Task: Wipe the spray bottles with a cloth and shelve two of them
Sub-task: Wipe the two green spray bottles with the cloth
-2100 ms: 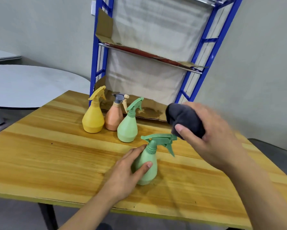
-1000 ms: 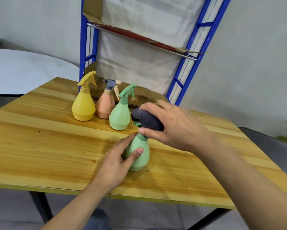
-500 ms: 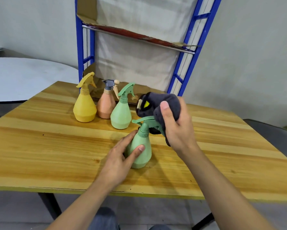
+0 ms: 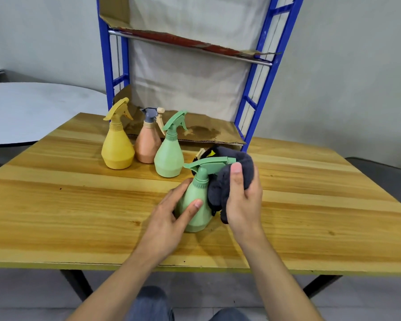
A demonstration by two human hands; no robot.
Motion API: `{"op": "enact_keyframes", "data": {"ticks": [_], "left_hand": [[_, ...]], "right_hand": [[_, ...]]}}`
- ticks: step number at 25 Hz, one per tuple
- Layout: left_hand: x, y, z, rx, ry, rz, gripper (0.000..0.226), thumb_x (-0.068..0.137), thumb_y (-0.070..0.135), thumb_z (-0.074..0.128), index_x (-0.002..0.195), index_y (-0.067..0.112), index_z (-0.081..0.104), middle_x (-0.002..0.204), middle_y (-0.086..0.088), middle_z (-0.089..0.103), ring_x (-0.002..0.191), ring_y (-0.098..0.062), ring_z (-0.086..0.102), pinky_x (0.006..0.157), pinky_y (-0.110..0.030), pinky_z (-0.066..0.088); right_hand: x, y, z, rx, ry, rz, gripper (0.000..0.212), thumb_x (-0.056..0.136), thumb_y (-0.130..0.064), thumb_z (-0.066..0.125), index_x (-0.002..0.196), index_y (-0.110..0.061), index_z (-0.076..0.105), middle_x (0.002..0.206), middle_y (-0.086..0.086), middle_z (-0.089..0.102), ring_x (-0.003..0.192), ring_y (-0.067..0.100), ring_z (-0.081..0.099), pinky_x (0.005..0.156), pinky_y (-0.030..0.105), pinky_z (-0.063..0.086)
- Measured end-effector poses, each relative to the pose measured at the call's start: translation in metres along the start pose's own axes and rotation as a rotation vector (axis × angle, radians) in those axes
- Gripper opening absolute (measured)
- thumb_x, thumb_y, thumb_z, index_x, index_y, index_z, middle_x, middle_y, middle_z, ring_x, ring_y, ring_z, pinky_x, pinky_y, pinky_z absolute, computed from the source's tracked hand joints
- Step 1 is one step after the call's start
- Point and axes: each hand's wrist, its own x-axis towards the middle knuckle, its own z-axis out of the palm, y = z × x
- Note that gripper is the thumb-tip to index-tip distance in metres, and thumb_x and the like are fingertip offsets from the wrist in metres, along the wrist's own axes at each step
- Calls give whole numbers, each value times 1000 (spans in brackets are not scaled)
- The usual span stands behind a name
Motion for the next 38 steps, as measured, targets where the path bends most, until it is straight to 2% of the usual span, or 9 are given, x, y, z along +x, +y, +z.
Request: {"op": "enact_keyframes", "data": {"ticks": [2,4,6,11,16,20,25,32,38], "left_hand": [[1,1,0,-6,0,-11,51,92,57,62,138,61,41,139,37,49,135,16,40,116,-24,35],[1,1,-1,-24,15,-25,48,90,59,63,134,65,43,137,38,51,134,15,42,116,-27,37],[2,1,-1,-28,17,-34,50,88,65,64,135,65,45,138,35,53,134,11,45,116,-34,40],[4,0,2,11,44,-15,63,88,64,64,146,43,50,141,20,59,134,-1,52,111,-42,46],[1,5,8,60,75,-11,60,91,60,62,146,43,48,141,22,57,131,5,51,112,-34,46],[0,11,8,74,90,-9,60,90,57,62,145,42,47,133,38,50,125,22,44,112,-25,43],[5,12,13,102,142,-15,65,92,57,63,148,27,51,147,12,57,136,-2,49,115,-37,42],[9,19,21,235,193,-42,61,94,59,59,145,28,49,140,3,61,129,-15,55,105,-35,45],[10,25,-7,299,-47,-134,74,84,65,67,147,48,32,145,3,51,123,-20,56,100,-47,52]], "right_hand": [[-3,9,-11,0,89,74,31,100,-45,51,121,-23,58,110,-7,70,105,11,66,87,23,54],[-9,15,-23,-108,145,141,27,101,-42,52,122,-26,50,108,-9,66,102,12,63,80,11,47],[-13,23,-34,-244,51,205,28,101,-39,55,125,-30,43,111,-13,61,105,5,59,77,7,42],[-33,37,-20,-398,-332,171,45,94,-43,48,137,-32,51,134,-12,57,125,4,51,107,30,41],[-55,33,-32,-734,-319,10,46,101,-27,47,146,-21,43,137,1,51,121,17,51,103,35,43],[-41,37,-25,-1003,-364,-5,50,97,-20,50,146,-16,42,143,9,49,125,31,51,104,44,42],[-30,31,-28,-897,-508,81,57,99,-19,48,154,-17,32,158,11,35,144,29,37,119,44,32],[-81,13,-40,-968,-455,4,60,92,-25,44,151,-16,39,156,11,40,135,33,43,112,44,37],[-37,10,-67,-1319,-185,-20,53,96,-26,57,147,-11,47,150,15,47,132,36,46,106,48,39]]}}
